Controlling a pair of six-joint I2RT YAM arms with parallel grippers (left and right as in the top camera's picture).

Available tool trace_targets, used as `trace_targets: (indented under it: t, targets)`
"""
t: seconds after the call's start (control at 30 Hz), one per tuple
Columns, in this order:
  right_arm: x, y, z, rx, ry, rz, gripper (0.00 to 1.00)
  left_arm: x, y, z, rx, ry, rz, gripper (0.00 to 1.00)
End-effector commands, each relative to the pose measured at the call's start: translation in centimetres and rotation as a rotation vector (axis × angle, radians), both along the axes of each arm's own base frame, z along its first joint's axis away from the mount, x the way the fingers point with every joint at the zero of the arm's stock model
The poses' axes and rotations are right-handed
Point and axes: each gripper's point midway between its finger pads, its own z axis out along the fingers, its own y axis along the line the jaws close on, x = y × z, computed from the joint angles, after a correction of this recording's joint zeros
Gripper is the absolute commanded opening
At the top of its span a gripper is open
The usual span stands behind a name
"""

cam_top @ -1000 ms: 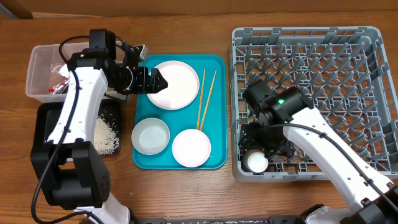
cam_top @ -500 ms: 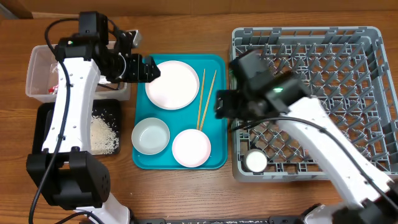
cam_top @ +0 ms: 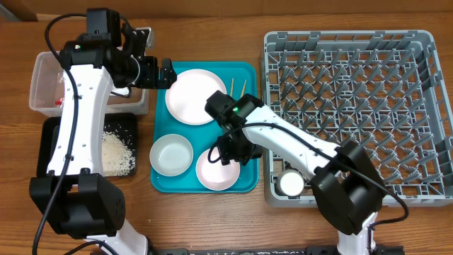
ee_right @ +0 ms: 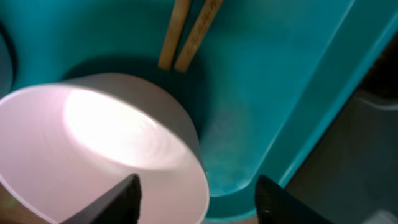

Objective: Sort waste into correct bins and load items into the dishwasher
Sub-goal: 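Reach the right gripper to the pink bowl and grasp it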

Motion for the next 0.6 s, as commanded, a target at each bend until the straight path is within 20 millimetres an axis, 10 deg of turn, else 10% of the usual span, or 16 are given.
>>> trace_targets:
  t: [0.0,0.27,0.47,0.57]
  targets:
    - [0.1,-0.1,-1.4,-0.01,0.01,0.004,0.5,0.7,1.7,1.8,0.032,-0.056,0.046,1.0]
    - [0.0,-0.2,-1.7,-0.012,0.011,0.003,0.04,0.7,4.9,1.1,0.201,-0.042,0.125,1.0]
    - [1.1,-0.8,0.1,-0.034,-0.036,-0.047,0.04,0.7,4.9,1.2,0.2,-0.042,0.123,1.0]
    - [3.5,-2.6,5.7,-0.037,-0.171,-0.089,0.04,0.7,4.9,1.2,0.2,-0.042,0.123,1.0]
